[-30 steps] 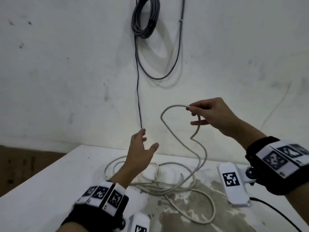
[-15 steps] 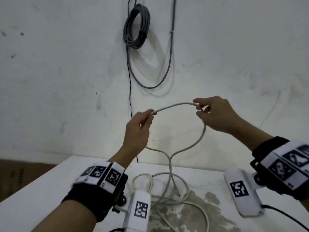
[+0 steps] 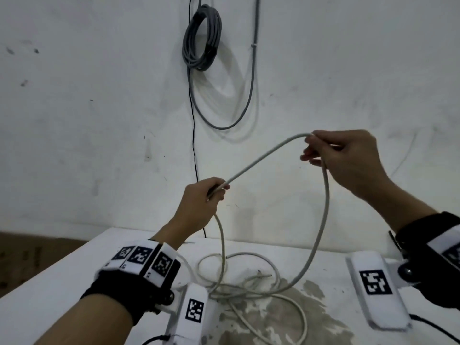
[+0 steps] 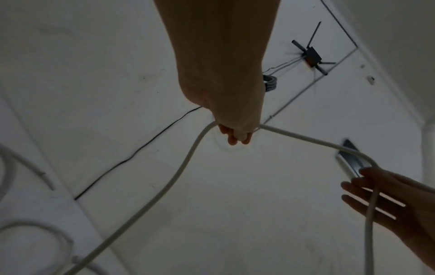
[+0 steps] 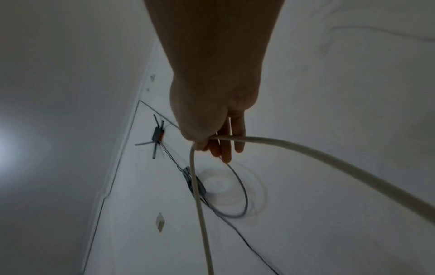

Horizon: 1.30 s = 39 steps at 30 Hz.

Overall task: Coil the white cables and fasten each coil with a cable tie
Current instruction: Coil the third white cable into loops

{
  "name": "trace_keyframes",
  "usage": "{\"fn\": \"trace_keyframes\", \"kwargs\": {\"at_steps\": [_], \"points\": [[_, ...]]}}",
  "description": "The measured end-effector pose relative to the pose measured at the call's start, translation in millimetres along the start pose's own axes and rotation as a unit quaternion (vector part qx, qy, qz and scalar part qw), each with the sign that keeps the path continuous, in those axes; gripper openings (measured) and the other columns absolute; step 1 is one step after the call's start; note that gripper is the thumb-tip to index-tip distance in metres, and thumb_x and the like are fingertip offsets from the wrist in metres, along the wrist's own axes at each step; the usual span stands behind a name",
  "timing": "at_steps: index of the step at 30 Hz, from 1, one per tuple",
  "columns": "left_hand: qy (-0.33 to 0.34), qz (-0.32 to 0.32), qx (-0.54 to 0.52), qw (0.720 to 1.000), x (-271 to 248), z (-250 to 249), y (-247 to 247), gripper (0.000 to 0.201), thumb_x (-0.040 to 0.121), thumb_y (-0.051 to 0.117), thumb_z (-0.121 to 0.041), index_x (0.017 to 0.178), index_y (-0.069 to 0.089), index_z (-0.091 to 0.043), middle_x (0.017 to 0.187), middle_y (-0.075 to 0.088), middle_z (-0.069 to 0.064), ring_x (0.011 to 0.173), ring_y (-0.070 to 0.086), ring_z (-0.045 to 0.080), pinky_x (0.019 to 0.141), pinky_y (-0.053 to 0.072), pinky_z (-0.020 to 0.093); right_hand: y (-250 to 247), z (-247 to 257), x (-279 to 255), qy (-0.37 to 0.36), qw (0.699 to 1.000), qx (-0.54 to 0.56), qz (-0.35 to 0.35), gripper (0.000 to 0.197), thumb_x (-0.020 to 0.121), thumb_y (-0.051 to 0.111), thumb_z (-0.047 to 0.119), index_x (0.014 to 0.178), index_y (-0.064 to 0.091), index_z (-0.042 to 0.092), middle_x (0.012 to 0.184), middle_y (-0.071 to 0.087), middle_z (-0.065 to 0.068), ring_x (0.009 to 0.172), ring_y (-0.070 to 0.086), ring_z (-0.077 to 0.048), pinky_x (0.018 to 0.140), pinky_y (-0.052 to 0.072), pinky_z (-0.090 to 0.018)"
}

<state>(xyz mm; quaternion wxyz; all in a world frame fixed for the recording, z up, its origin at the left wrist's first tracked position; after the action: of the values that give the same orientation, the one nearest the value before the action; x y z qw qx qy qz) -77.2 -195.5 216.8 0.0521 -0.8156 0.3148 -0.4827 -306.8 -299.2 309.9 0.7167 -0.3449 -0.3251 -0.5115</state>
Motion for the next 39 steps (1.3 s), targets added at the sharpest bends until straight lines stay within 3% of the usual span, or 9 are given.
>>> {"fn": "trace_keyframes", "kwargs": {"at_steps": [6,9,13,17,24,28,31,35,39], "points": [[-0.116,0.001,0.004,0.993,-20.6,51.2,-5.7,0.018,0.092,0.051,-0.005,0.085,0.065,-0.014,0.074,0.066,0.001,0.074,0.064,0.02,0.05,0.041,0.007,-44.1,-39.3,-4.9,0.086,0.984,0.087,-0.128,0.018,0.089,0.061,0.013,0.074,0.07,0.019,0.071,0.067,-0.008,0.064,0.072,-0.016,0.069,0.058,-0.035],[-0.171,-0.039,-0.074,0.982,-28.2,63.5,-13.3,0.014,0.091,0.054,-0.004,0.088,0.066,-0.008,0.079,0.067,0.009,0.074,0.066,0.025,0.048,0.042,0.006,-36.3,-62.2,-13.3,0.15,0.982,-0.113,-0.001,0.015,0.088,0.063,0.016,0.087,0.074,0.006,0.074,0.069,-0.008,0.063,0.066,-0.012,0.065,0.05,-0.019],[-0.189,-0.164,-0.188,0.95,-25.7,53.5,-24.7,0.013,0.084,0.066,-0.008,0.096,0.072,-0.005,0.091,0.072,0.009,0.078,0.069,0.016,0.067,0.053,0.019,4.6,-76.6,-41.5,0.175,0.834,-0.463,0.242,0.058,0.085,0.064,0.03,0.133,0.046,0.002,0.13,0.054,-0.017,0.118,0.051,-0.029,0.093,0.037,-0.026],[-0.075,-0.151,-0.113,0.979,-14.8,5.1,-21.2,0.02,0.078,0.073,-0.009,0.099,0.073,-0.006,0.088,0.074,0.005,0.068,0.062,0.001,0.073,0.052,0.02,46.3,-31.5,-50.8,0.07,0.899,-0.344,0.261,0.082,0.084,0.063,0.02,0.148,0.013,0.013,0.152,0.03,-0.007,0.139,0.027,-0.021,0.102,0.021,-0.017],[0.113,-0.098,-0.032,0.988,-23.2,-54.9,-16.2,0.011,0.079,0.07,-0.014,0.087,0.073,-0.021,0.064,0.071,0.012,0.048,0.048,0.005,0.052,0.047,0.024,87.3,24.6,-54.0,-0.026,0.958,-0.164,0.234,0.016,0.09,0.059,0.02,0.09,0.074,0.014,0.079,0.073,-0.007,0.054,0.055,0.0,0.054,0.038,-0.01],[0.021,-0.043,-0.054,0.997,-28.3,-26.7,-15.7,0.018,0.084,0.066,-0.004,0.1,0.071,-0.009,0.073,0.069,-0.005,0.055,0.067,0.007,0.053,0.047,0.011,62.5,23.6,-37.0,0.058,0.99,0.048,0.117,0.019,0.09,0.06,0.012,0.075,0.071,0.005,0.06,0.06,-0.008,0.042,0.058,-0.013,0.055,0.057,-0.031],[-0.095,0.014,-0.065,0.993,-47.8,17.5,-19.0,0.013,0.09,0.058,-0.008,0.095,0.069,-0.008,0.07,0.067,-0.005,0.047,0.065,0.012,0.049,0.051,0.021,17.1,11.3,-15.6,0.096,0.988,0.108,-0.053,0.016,0.088,0.061,0.015,0.074,0.069,0.018,0.061,0.057,-0.004,0.034,0.039,-0.004,0.042,0.043,-0.02],[-0.214,0.102,-0.2,0.951,-74.6,41.8,-12.3,0.03,0.096,0.048,-0.025,0.08,0.066,-0.007,0.051,0.049,-0.003,0.036,0.038,0.009,0.041,0.034,0.02,-1.8,-12.0,-13.7,0.11,0.988,0.067,-0.08,0.011,0.087,0.064,0.021,0.082,0.071,0.015,0.055,0.056,0.003,0.036,0.036,-0.003,0.041,0.037,-0.017],[-0.287,0.098,-0.526,0.794,-72.8,20.5,-3.0,0.029,0.082,0.044,-0.026,0.059,0.053,-0.011,0.038,0.028,-0.007,0.03,0.022,0.005,0.042,0.013,0.021,16.6,-31.1,-33.6,0.085,0.995,-0.055,-0.024,0.02,0.088,0.062,0.023,0.078,0.073,0.009,0.049,0.053,0.007,0.042,0.042,0.0,0.046,0.034,-0.013]]}}
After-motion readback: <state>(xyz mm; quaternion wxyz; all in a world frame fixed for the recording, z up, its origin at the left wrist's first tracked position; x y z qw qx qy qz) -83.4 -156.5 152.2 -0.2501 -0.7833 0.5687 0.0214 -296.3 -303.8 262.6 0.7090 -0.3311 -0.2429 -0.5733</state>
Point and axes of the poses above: each hand's wrist, its own x-axis towards the middle knuckle, its own y-axis out of the palm, z = x × y, the point moved 8 cm from there along x, towards the middle knuckle
